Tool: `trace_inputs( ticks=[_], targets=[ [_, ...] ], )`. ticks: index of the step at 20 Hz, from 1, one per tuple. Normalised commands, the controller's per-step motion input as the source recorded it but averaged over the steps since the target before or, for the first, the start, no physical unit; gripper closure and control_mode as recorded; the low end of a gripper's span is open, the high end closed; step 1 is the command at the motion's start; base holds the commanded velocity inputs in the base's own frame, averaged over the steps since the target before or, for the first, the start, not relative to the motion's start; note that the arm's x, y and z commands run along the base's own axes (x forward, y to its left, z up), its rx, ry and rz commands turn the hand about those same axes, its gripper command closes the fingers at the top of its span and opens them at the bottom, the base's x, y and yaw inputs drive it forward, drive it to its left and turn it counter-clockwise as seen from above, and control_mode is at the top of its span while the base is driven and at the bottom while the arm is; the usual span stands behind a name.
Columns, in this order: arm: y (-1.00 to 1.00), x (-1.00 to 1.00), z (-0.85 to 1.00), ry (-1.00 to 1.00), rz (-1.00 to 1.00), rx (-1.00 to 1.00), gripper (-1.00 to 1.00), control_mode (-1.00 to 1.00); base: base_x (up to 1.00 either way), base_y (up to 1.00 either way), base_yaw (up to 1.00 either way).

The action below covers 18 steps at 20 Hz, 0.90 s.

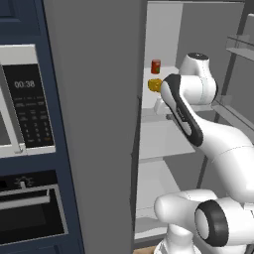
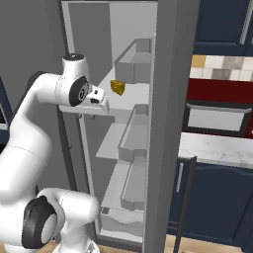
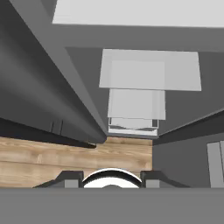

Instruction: Pick the cheese from the fridge and the cheese grater from the cabinet and place them next to the salad bowl.

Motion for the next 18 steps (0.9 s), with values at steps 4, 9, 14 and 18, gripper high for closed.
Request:
trace_inputs(
  ticks=[4, 9, 14, 18],
  targets=[
    [0.0, 0.0, -0.02, -0.05, 0.0, 0.0, -1.0, -1.0, 0.0, 0.0, 0.0],
    [-0.03, 0.0, 0.11, -0.39, 0.0, 0.0, -1.0, -1.0, 0.0, 0.0, 0.0],
    [-0.08, 0.07, 0.32, -0.33, 0.0, 0.0, -1.0, -1.0, 0.0, 0.0, 0.0],
    [-0.15, 0.14, 0.35, -0.2, 0.0, 0.0, -1.0, -1.0, 0.0, 0.0, 0.0]
  ],
)
